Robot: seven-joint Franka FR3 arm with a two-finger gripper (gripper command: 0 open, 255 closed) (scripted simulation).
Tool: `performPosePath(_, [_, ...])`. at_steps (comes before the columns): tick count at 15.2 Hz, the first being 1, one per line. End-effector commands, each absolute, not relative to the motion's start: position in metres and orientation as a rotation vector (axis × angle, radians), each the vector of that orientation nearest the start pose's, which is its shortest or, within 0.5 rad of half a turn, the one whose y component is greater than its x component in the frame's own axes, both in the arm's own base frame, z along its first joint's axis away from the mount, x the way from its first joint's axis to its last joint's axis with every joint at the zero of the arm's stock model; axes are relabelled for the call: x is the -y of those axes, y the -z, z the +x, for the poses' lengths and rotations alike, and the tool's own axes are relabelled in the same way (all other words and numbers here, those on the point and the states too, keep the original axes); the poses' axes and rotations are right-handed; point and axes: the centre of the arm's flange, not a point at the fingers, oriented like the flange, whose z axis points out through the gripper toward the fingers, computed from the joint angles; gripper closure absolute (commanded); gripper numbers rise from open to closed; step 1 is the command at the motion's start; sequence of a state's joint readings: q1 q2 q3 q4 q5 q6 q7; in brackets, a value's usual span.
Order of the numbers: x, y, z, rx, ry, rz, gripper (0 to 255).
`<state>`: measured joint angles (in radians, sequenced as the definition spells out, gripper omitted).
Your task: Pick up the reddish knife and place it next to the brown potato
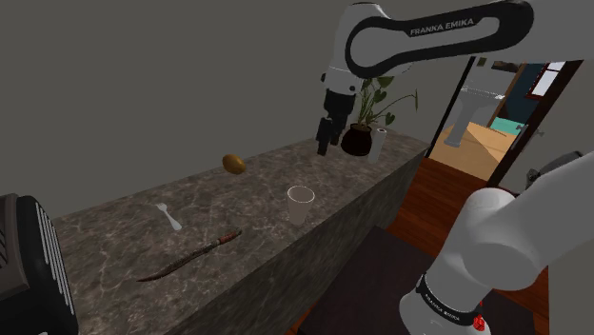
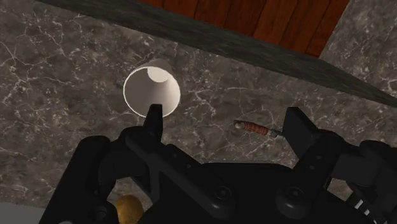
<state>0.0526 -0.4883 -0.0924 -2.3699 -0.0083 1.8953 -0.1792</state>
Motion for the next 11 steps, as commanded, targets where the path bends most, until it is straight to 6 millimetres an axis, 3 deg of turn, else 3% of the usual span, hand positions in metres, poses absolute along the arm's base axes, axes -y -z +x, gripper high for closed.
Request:
performPosePath(1, [0.01,-0.486,0.425,0.346,0.02,-3.091,0])
performPosePath(11, [-0.045,-0.407,0.52,0.865,-0.008,-3.003,0])
